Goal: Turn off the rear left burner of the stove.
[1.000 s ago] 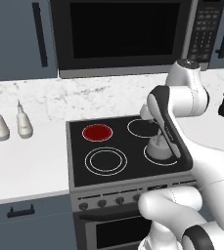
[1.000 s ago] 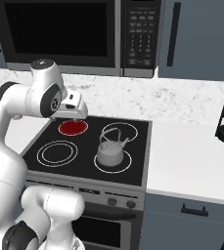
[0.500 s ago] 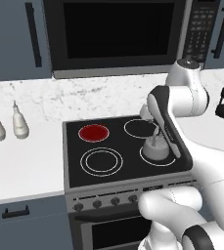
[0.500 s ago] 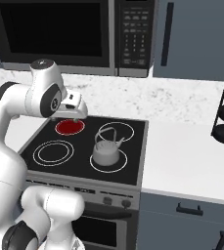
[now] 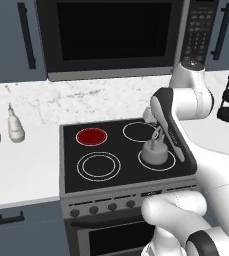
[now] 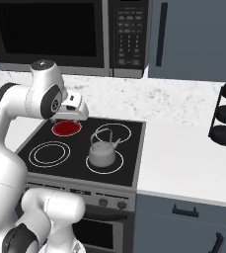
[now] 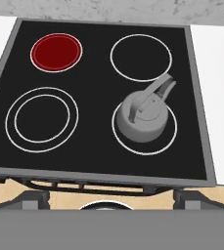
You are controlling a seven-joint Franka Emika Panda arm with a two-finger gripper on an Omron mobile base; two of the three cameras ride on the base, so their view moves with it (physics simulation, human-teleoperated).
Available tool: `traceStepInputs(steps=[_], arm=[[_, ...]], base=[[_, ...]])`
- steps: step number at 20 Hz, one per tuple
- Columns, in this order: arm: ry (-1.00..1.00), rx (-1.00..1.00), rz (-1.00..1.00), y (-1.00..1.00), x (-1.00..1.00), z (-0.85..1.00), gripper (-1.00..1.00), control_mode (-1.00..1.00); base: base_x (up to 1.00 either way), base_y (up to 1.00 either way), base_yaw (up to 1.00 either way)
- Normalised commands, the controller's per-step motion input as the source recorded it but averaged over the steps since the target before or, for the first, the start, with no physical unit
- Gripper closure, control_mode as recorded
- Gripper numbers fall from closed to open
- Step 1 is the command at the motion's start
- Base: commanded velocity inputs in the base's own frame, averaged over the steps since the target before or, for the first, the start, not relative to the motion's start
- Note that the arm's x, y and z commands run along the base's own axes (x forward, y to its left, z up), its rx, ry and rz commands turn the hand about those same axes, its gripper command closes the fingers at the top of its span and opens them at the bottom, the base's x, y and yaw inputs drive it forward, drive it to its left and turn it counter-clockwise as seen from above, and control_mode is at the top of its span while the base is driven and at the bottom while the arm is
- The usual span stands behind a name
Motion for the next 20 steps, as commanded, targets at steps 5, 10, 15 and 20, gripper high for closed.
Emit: traceStepInputs(steps=[5,10,15,20], arm=[[0.0,0.0,0.0,0.0,0.0,0.0,-1.0,1.0],[0.0,0.0,0.0,0.0,0.0,0.0,-1.0,1.0],[0.0,0.0,0.0,0.0,0.0,0.0,-1.0,1.0],[0.0,0.0,0.0,0.0,0.0,0.0,-1.0,1.0]], base=[[-0.05,-0.21,0.0],[-0.19,-0.13,0.0],[-0.28,-0.09,0.0],[-0.25,-0.09,0.0]])
